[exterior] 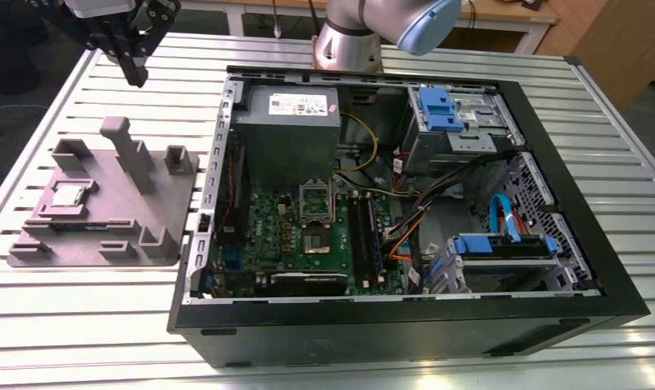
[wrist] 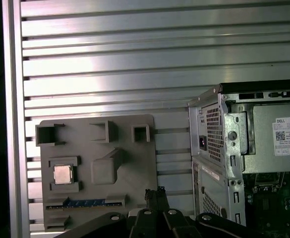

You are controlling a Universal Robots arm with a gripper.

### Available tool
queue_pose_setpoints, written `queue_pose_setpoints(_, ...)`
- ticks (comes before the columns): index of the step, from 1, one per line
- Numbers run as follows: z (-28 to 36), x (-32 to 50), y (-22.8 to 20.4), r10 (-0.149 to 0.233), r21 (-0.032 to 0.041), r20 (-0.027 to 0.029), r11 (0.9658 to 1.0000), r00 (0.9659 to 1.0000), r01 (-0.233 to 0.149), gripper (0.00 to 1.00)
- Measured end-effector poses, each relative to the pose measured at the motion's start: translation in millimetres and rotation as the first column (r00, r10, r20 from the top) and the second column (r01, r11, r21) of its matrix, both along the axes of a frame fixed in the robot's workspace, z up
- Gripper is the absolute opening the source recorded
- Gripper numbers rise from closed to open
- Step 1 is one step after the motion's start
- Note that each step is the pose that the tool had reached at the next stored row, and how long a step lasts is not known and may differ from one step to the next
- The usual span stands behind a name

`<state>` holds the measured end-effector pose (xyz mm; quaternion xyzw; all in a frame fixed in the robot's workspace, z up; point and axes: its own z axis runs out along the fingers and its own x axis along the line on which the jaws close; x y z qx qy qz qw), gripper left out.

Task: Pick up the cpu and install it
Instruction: 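Reach for the cpu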

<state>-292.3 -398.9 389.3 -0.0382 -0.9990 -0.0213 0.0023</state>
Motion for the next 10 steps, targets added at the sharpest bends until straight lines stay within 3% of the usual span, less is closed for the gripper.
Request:
queue_pose_setpoints(6, 0.0, -0.6, 0.0, 0.000, 0.0002, -0.0001, 1.0000, 1.0000, 0.000, 0.10)
queue_pose_setpoints(10, 0.0, -6.1, 0.0, 0.000, 0.0003, 0.0000, 1.0000, 1.0000, 0.000, 0.10)
